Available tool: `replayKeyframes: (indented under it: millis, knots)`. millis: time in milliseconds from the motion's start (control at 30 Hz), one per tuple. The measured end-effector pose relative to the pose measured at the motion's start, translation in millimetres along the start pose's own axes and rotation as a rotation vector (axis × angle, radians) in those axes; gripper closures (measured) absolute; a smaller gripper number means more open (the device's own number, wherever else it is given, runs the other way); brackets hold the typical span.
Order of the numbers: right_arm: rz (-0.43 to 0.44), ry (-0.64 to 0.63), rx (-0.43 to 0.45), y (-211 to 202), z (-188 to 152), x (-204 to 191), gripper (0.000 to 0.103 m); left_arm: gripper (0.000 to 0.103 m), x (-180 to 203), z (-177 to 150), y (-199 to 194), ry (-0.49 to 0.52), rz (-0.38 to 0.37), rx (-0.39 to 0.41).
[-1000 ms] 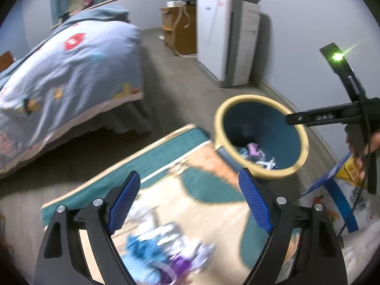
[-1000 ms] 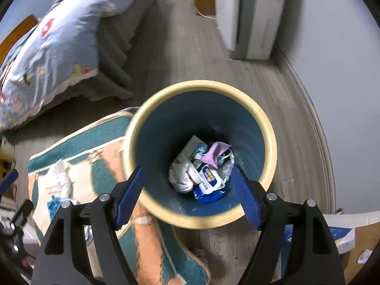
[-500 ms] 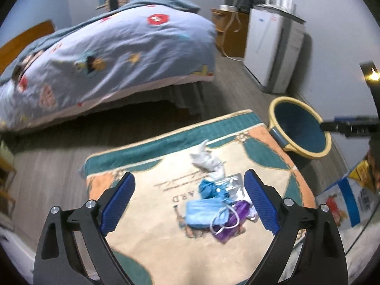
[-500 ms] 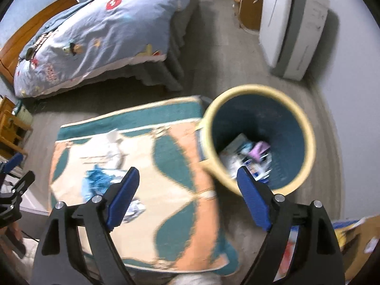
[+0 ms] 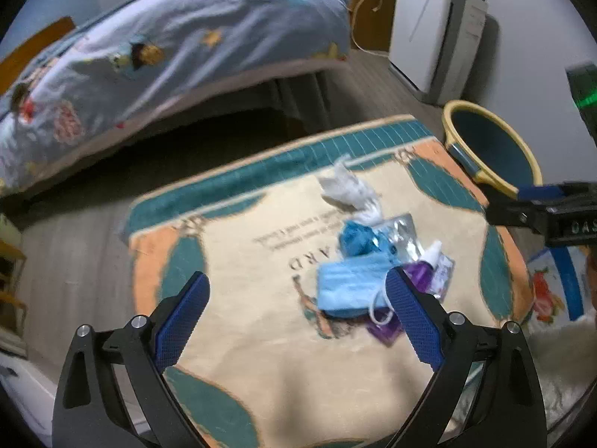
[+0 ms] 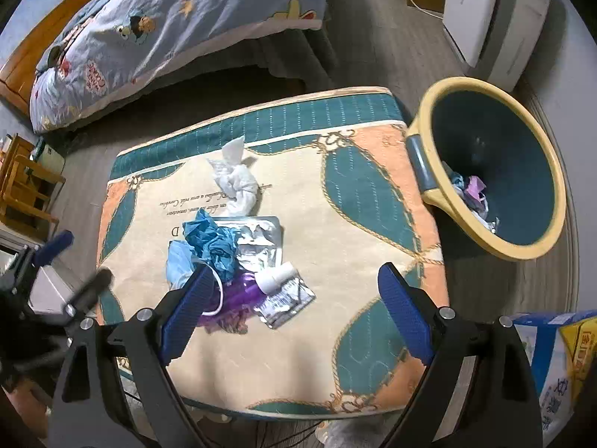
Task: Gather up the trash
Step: 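Move both open grippers back over the remaining trash on the rug, then grasp the purple spray bottle with the right gripper while the left grasps the blue mask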
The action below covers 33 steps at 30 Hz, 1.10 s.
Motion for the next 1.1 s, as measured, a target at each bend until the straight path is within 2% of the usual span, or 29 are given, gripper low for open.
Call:
replayKeyframes:
  millis: [67, 200, 367, 433, 533, 600, 667, 700, 900, 1000, 1100]
  knots:
    - [-0.003, 0.002, -0.008, 4.2, 2.0, -2.0, 0.015, 0.008, 7.7, -1.9, 10.9, 0.028, -0.025, -0.026]
    - [0.003, -0.002, -0.038, 13.9, 5.0, -3.8, 0.015, 0.009, 23.1, -5.2, 31.0, 0.090, -0.015, -0.068]
    - [-0.006, 0.026, -0.095, 28.7, 7.7, 5.5, 0.015, 0.010, 30.9, 0.8, 46.4, 0.098, -0.043, -0.090]
    - [-0.001, 0.037, -0.102, 31.1, 8.0, 9.2, 0.015, 0.015, 35.2, 2.6, 51.8, 0.097, -0.073, -0.099]
    - [0.001, 0.058, -0.102, 31.8, 9.1, 15.6, 0.015, 0.041, 43.4, 3.7, 63.0, 0.114, -0.120, -0.143]
    - [0.013, 0.071, -0.106, 34.2, 9.0, 18.3, 0.015, 0.077, 49.4, 2.6, 70.4, 0.137, -0.149, -0.188]
    - [0.015, 0.072, -0.113, 38.1, 8.8, 17.5, 0.015, 0.093, 53.3, 1.7, 70.2, 0.170, -0.152, -0.205]
    - [0.015, 0.070, -0.116, 39.2, 8.7, 16.8, 0.015, 0.096, 53.5, 2.0, 65.7, 0.183, -0.141, -0.199]
    - [0.047, 0.088, -0.141, 47.1, 6.6, 13.0, 0.017, 0.098, 19.7, 15.1, 14.6, 0.155, -0.121, -0.125]
    - [0.075, 0.084, -0.150, 51.8, 7.3, 6.1, 0.023, 0.098, 2.7, 20.8, -4.5, 0.150, -0.099, -0.101]
    - [0.085, 0.072, -0.173, 61.4, 6.3, -3.6, 0.033, 0.098, -5.9, 19.4, -6.6, 0.141, -0.070, -0.087]
Point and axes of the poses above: each gripper's, at about its wrist camera, not at the fingertips, and y roughly the way its jaws point, x to its right, z to its top, the point moved 1 cm from there along y, roughly the way its jaws point, and after that the axes turned 13 degrees about -x, right-handed, at the moved point
